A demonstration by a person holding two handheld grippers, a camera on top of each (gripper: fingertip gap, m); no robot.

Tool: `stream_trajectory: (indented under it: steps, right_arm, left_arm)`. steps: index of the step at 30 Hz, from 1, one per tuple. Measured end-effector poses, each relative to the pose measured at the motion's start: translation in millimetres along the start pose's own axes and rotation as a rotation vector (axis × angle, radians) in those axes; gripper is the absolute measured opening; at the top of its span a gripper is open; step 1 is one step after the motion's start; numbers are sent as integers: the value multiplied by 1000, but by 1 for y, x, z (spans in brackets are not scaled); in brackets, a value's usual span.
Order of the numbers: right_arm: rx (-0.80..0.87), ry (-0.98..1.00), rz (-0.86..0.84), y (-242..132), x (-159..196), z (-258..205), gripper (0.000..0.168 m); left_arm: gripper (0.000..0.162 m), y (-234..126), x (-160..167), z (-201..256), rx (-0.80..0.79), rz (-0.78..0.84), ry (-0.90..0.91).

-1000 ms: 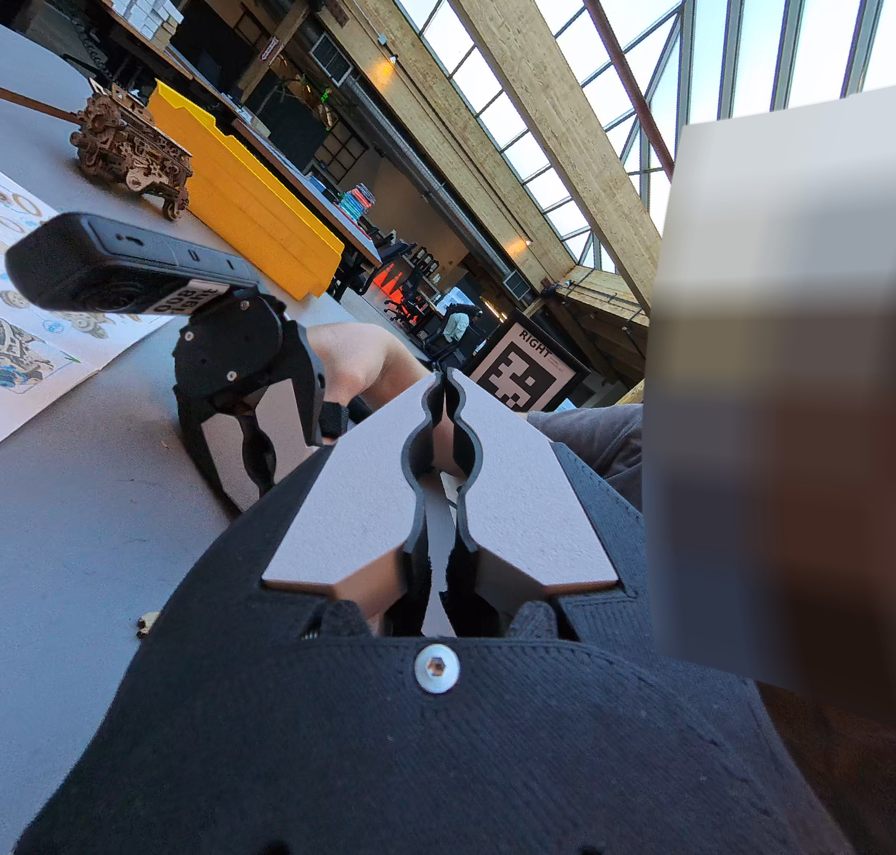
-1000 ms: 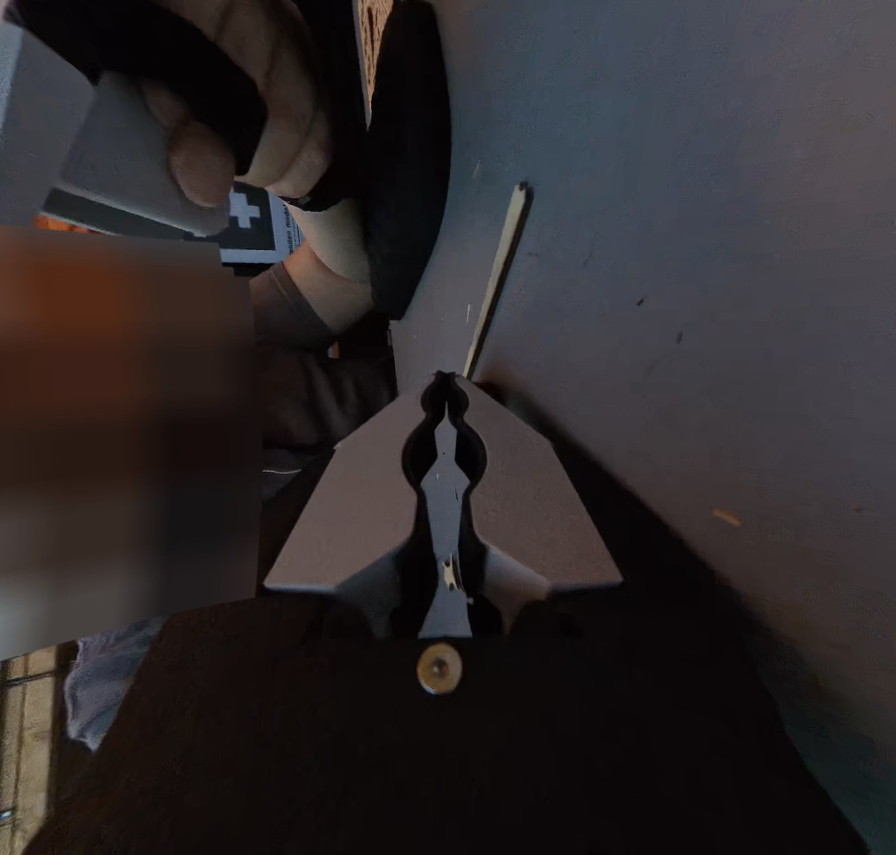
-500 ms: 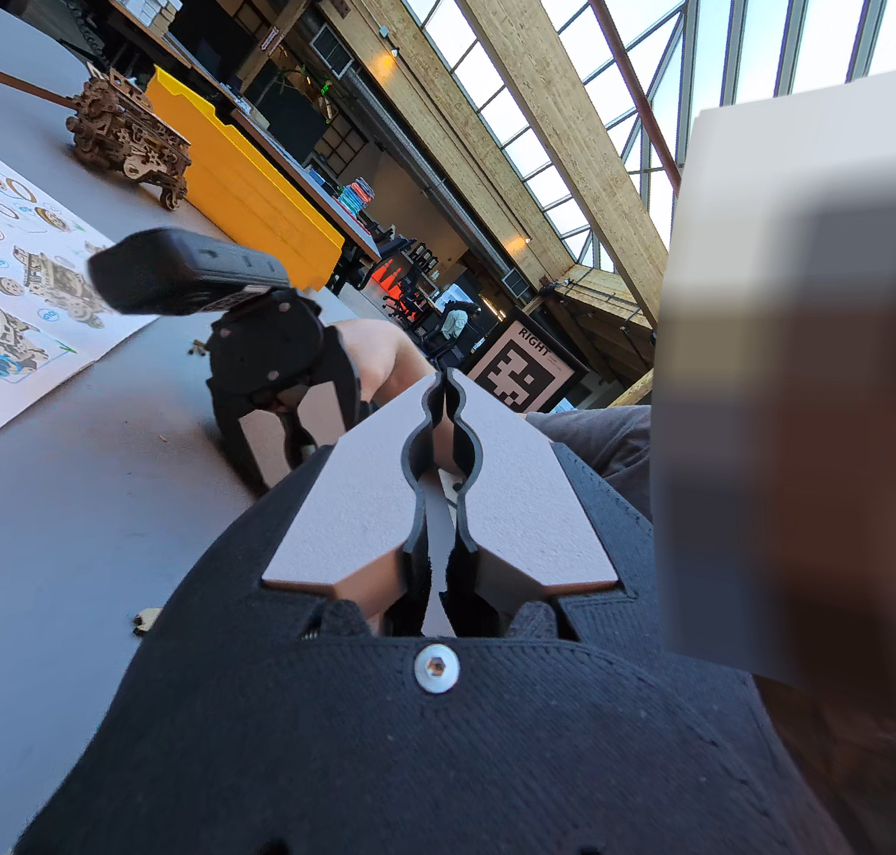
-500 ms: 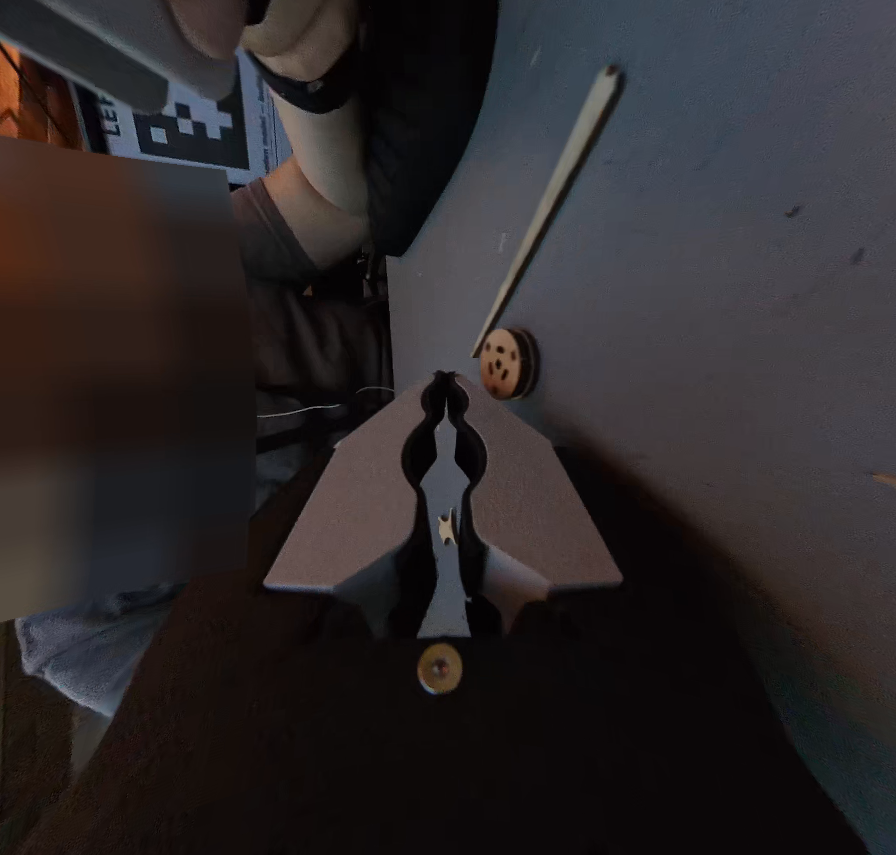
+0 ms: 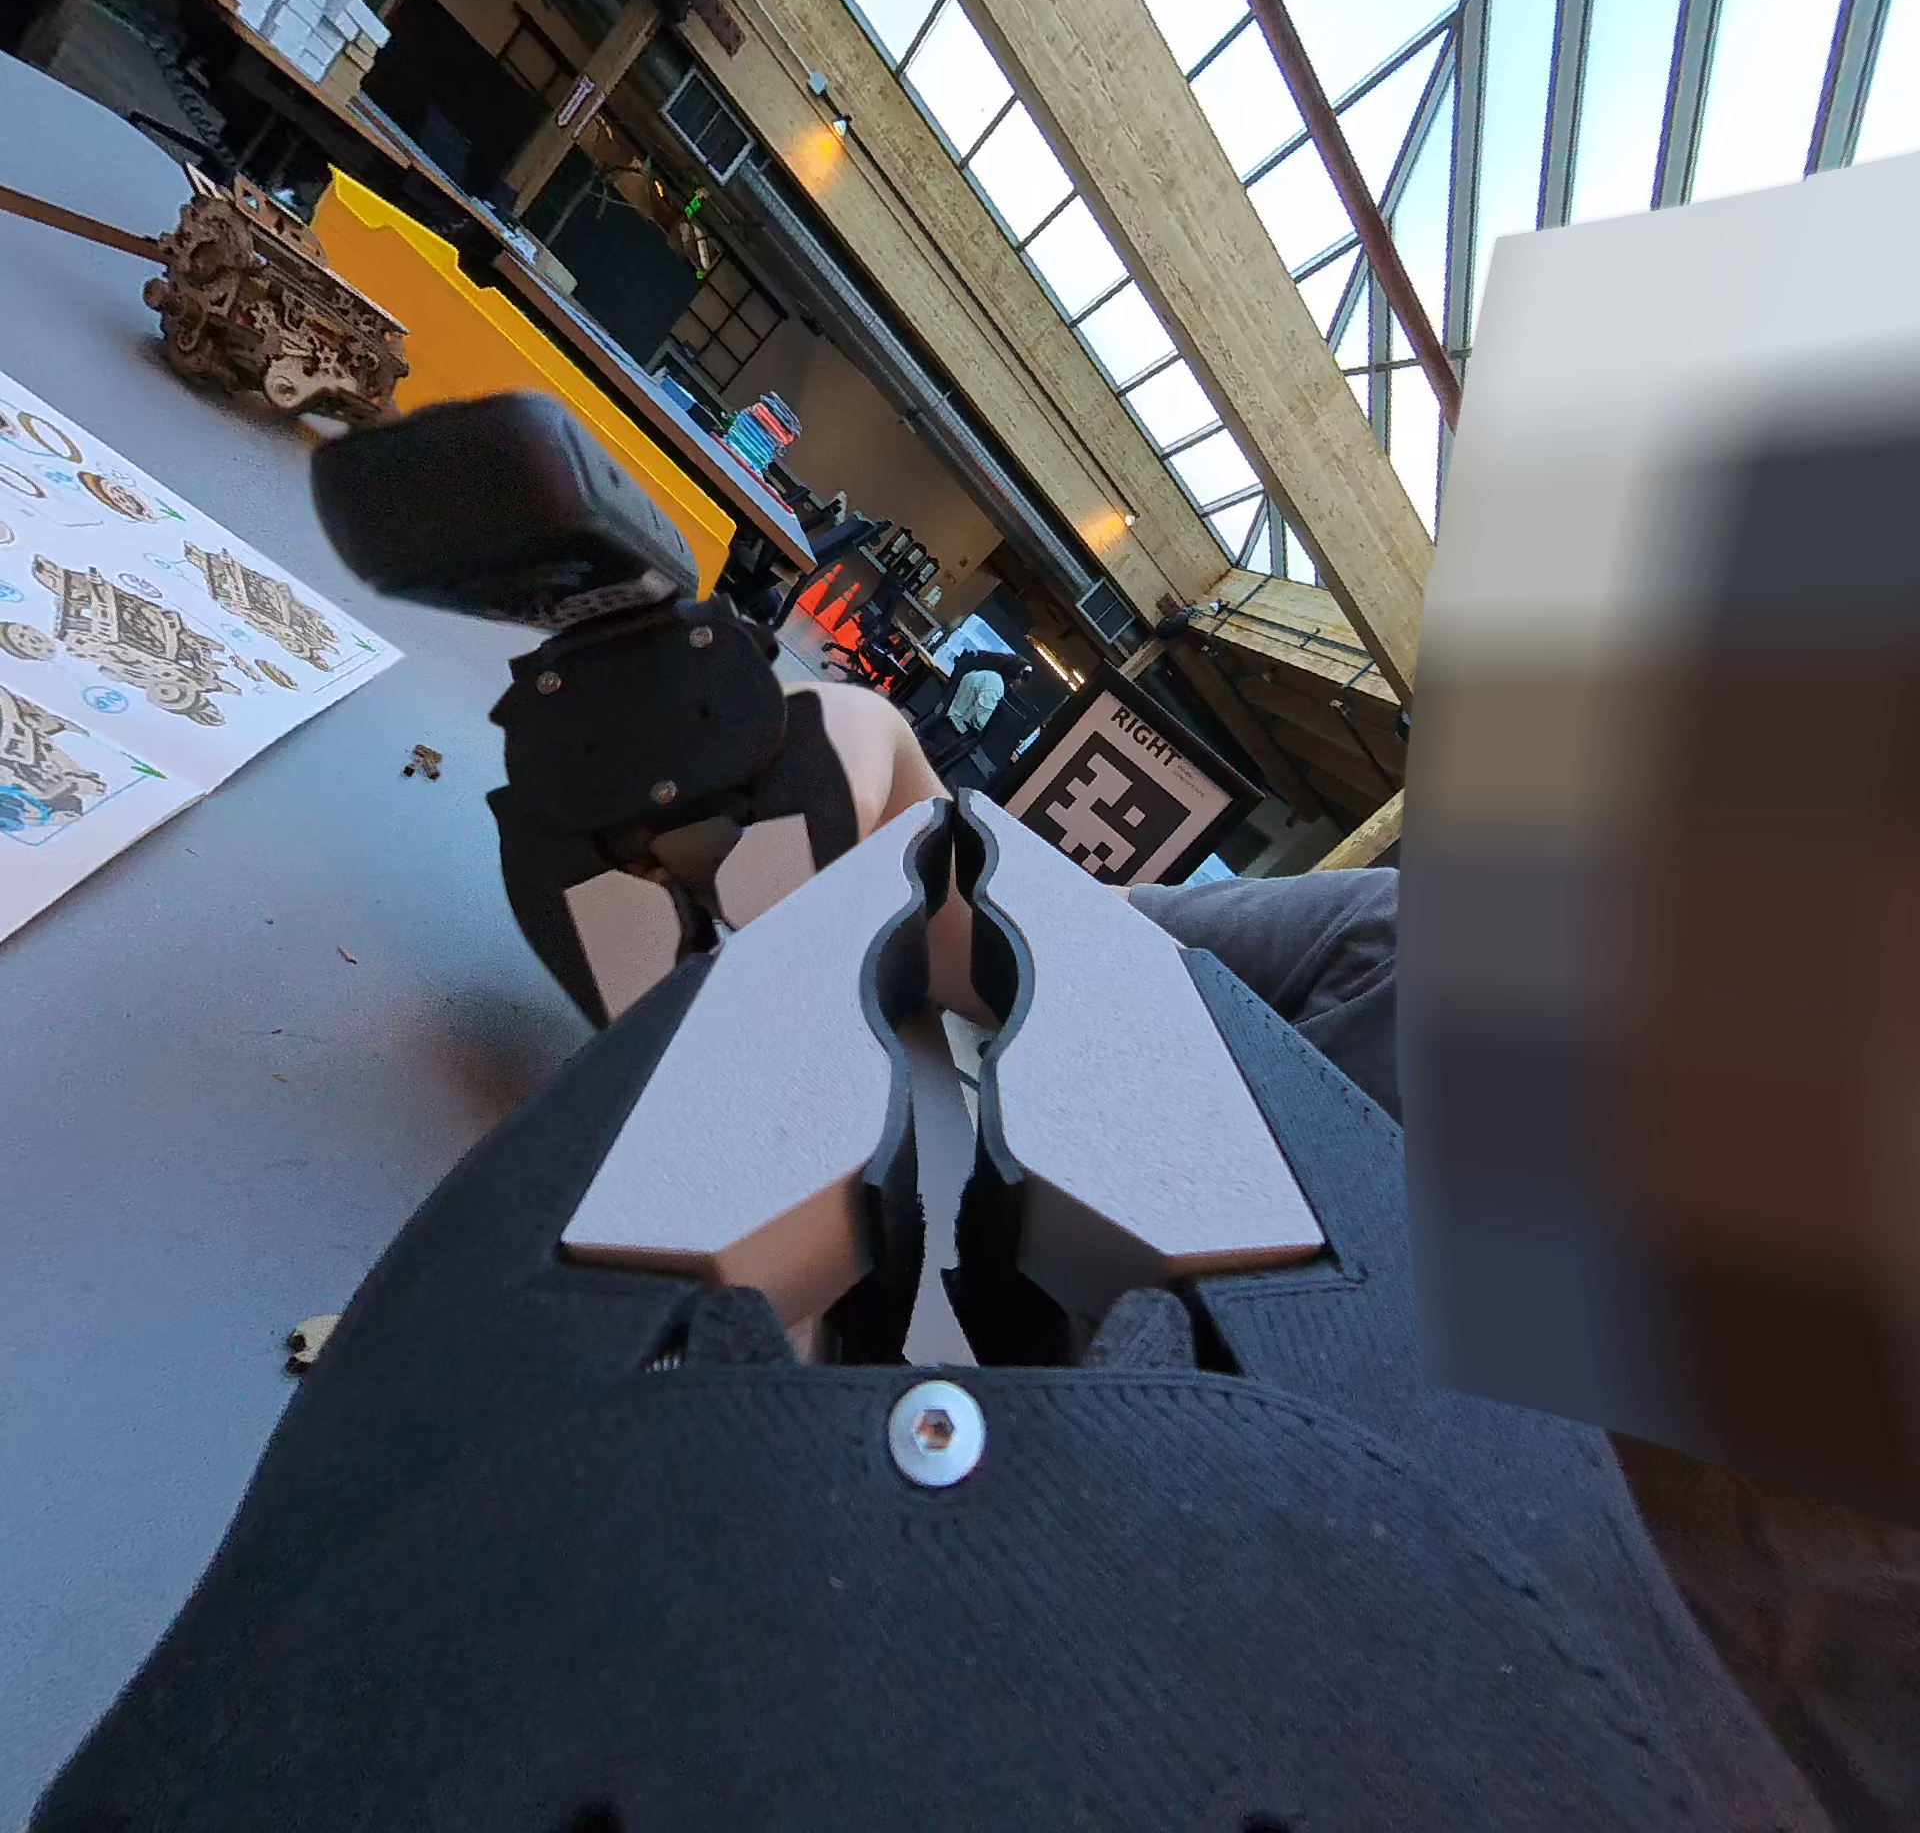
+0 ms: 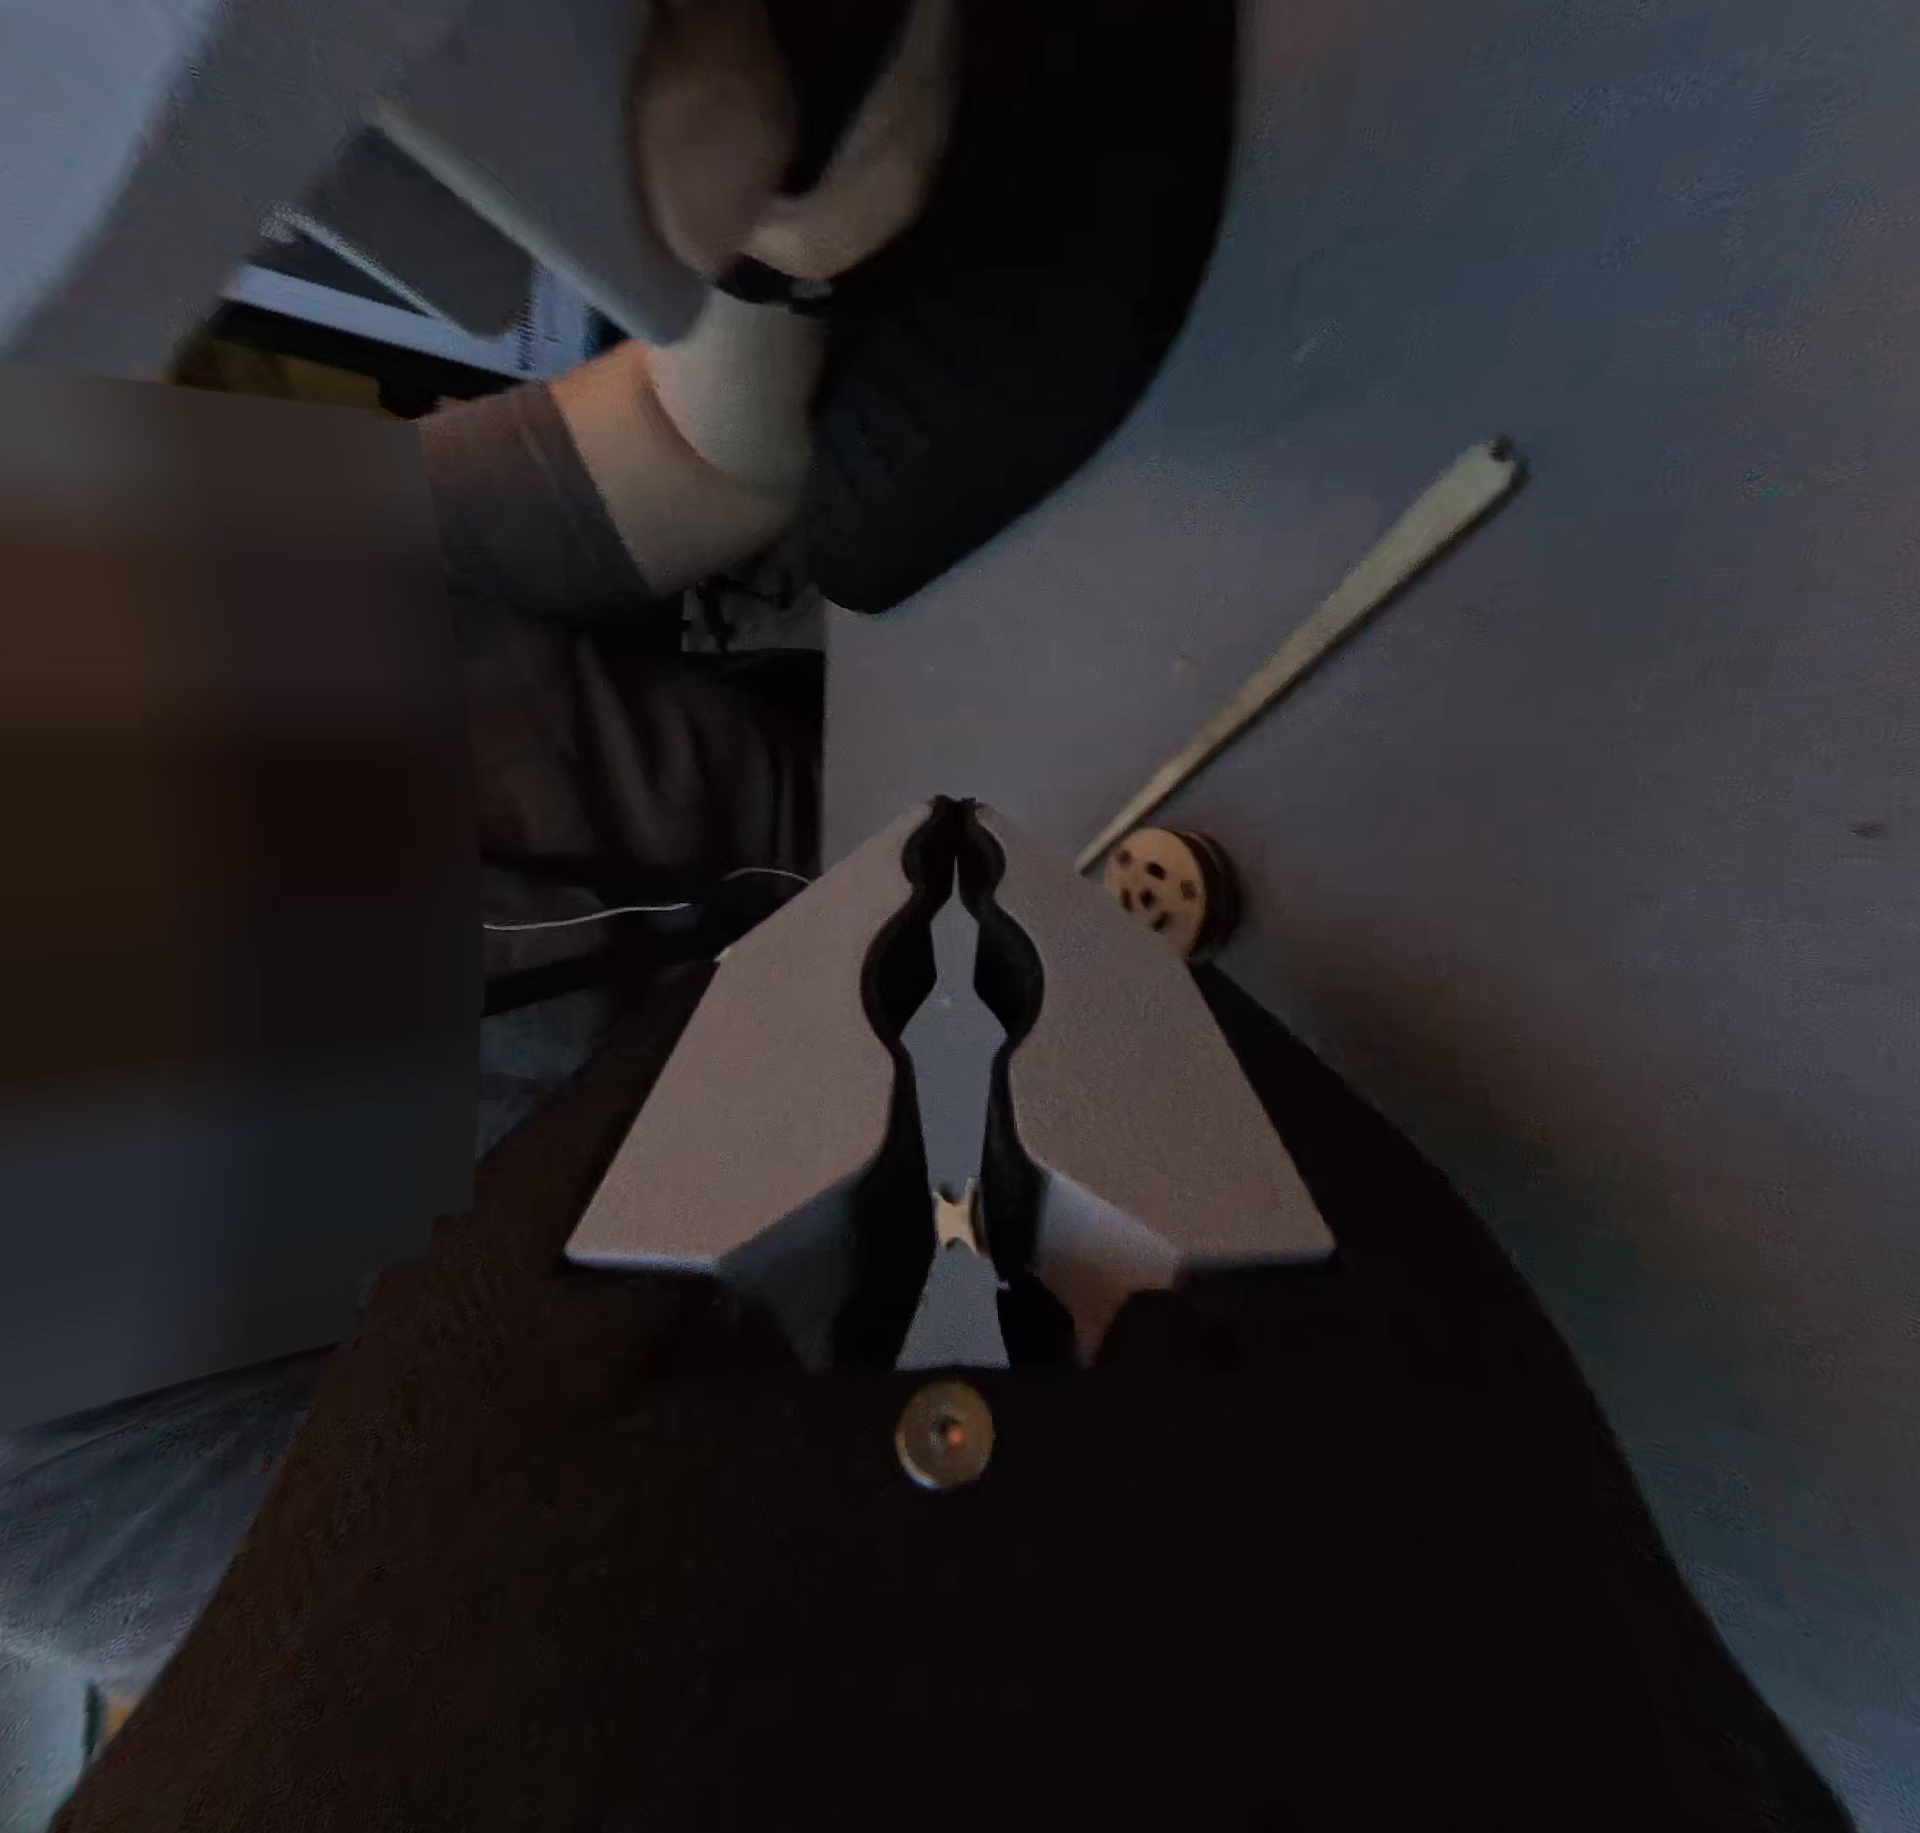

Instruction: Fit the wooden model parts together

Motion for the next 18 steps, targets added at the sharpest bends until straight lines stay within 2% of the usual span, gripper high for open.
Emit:
stream_trajectory:
  steps: [1, 2, 4, 5, 6, 7, 8, 9, 10, 12, 14, 16, 17, 18]
  right_arm:
    - [32, 40, -87, 3, 14, 15, 0]
    - [-43, 171, -19, 3, 14, 20, 0]
    - [18, 67, -53, -3, 14, 13, 0]
    - [-49, -11, 12, -6, 4, -4, 0]
    - [24, -18, 14, -7, 4, 2, 0]
    - [63, 35, -52, -5, 16, 18, 0]
    - [-24, 165, 5, -4, 18, 22, 0]
    - [-11, 137, 9, -5, 19, 22, 0]
    - [40, 53, -14, -9, 18, 15, 0]
    - [-31, -182, 138, -24, 2, -22, 0]
    - [165, -417, 264, -45, -2, -36, 0]
    - [484, -625, 343, -56, 4, -27, 45]
    - [585, -704, 340, -55, 10, -22, 53]
    - [608, -756, 292, -48, 15, -20, 53]
  left_arm:
    - [0, 0, 0, 0, -2, 0, 4]
    - [0, 0, 0, -1, -4, -1, 1]
    - [0, 0, 0, -1, 3, 3, -12]
    - [0, 0, 0, -1, 5, 1, -11]
    - [0, 0, 1, 0, 3, -3, -5]
    - [0, 1, 1, 0, -1, -4, 2]
    - [0, 1, 1, 0, -2, -5, 2]
    - [0, 1, 1, 0, 3, -4, -3]
    - [0, 0, 1, 1, 10, 1, -6]
    - [0, -1, 0, 2, 13, 8, -1]
    - [0, -1, -1, 4, 18, 16, 7]
    - [0, -2, -1, 5, 21, 20, 15]
    - [0, -2, -1, 5, 20, 23, 17]
    - [0, -2, -2, 5, 23, 24, 16]
Point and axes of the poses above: each gripper's, where its closed fingertips meet, y out along the fingers, x out of its underside, z = x × y across the jaws, the point moved 6 cm from there along -y, back along the fingers, and after that the axes turned 15 degrees about -y, right-handed, at the moved point
